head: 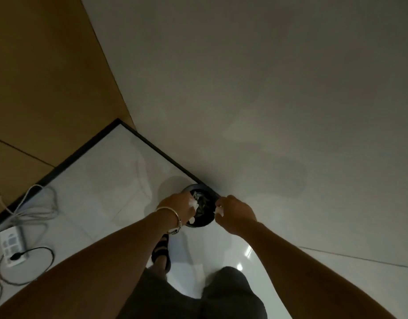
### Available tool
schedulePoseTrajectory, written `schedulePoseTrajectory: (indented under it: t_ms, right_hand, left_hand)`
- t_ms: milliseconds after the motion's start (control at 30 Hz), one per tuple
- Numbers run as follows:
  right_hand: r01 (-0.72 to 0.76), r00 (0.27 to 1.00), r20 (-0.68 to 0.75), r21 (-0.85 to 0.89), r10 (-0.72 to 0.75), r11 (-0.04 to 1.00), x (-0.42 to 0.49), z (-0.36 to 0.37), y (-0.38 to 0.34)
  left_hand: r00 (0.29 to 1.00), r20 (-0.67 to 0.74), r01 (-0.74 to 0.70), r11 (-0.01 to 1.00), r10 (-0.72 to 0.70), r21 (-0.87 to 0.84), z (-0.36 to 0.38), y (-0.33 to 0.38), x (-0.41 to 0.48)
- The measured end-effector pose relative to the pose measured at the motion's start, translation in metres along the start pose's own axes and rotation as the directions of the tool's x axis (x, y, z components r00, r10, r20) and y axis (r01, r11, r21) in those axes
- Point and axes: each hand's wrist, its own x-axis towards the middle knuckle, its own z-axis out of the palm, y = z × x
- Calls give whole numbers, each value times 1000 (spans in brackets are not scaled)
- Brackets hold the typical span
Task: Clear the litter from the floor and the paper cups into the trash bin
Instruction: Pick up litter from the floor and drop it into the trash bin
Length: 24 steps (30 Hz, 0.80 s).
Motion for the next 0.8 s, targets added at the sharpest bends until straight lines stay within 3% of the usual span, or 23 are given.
schedulePoseTrajectory:
  t_ms: [467, 633, 800]
  right_hand:
    - [-314, 947, 153, 237, 284, 919, 189, 161, 64]
    - [-322, 944, 165, 259, 286, 911, 239, 223, 89]
    - [-329, 941, 182, 309, 284, 892, 268, 270, 106]
  left_hand:
    - [986, 164, 29, 999, -33, 27, 127, -82, 228]
    - [986, 151, 51, 994, -65, 96, 183, -114, 280]
    - [979, 202, -9, 1000, 2, 29, 216, -141, 302]
